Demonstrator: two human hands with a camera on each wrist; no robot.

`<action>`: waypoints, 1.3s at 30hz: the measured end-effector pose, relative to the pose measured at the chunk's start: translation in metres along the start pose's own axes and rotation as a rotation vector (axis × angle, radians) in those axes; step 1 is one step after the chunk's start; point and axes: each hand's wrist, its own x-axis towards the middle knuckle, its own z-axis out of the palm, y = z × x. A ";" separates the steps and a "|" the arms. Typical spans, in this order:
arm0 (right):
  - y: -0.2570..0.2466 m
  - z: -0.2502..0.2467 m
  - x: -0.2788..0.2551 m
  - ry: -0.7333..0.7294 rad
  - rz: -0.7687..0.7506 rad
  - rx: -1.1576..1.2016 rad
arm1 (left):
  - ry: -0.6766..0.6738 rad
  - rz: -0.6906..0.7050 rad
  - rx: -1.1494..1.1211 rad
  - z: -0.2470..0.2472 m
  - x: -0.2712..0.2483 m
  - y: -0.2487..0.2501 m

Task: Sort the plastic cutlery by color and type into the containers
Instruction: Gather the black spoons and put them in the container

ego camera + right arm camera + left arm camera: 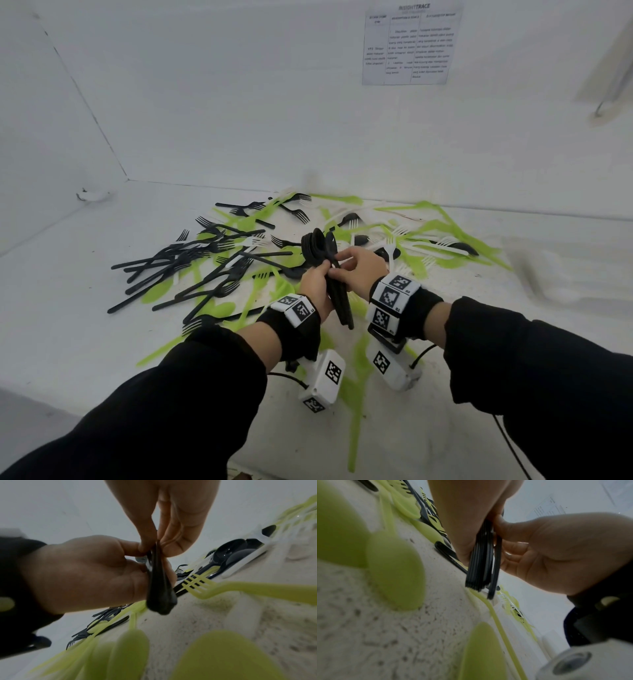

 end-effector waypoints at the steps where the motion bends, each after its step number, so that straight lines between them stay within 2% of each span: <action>1: -0.001 0.000 0.002 -0.008 -0.010 -0.018 | -0.027 -0.032 0.003 0.000 -0.001 0.003; 4: -0.004 0.001 0.006 -0.067 -0.074 -0.067 | -0.061 -0.089 0.014 -0.002 -0.004 0.009; 6: -0.004 0.001 0.009 -0.108 -0.114 -0.088 | -0.035 -0.073 0.023 -0.004 -0.005 0.011; 10: -0.002 -0.002 0.015 -0.086 -0.129 -0.110 | -0.021 0.005 0.067 -0.007 -0.001 0.011; 14: -0.002 -0.006 0.021 -0.161 -0.167 -0.175 | -0.029 0.018 0.047 -0.006 -0.004 0.010; 17: -0.004 -0.012 0.022 -0.184 -0.225 -0.316 | 0.013 0.049 0.027 -0.007 -0.003 0.011; 20: 0.003 -0.019 0.030 -0.191 -0.175 -0.498 | 0.048 0.089 0.119 -0.010 -0.001 0.013; 23: 0.014 -0.018 0.034 -0.401 -0.086 -0.792 | 0.071 0.092 0.142 -0.014 0.003 0.015; 25: 0.018 -0.015 0.034 -0.463 -0.074 -0.864 | 0.086 0.091 0.143 -0.015 0.003 0.015; 31: 0.021 -0.014 0.040 -0.399 -0.110 -0.808 | 0.089 0.105 0.125 -0.011 0.004 0.015; 36: 0.017 -0.027 0.052 -0.255 -0.049 -0.673 | 0.088 0.112 0.102 -0.009 0.003 0.017; 39: 0.014 -0.035 0.055 -0.117 -0.020 -0.590 | 0.094 0.106 0.091 -0.009 0.002 0.016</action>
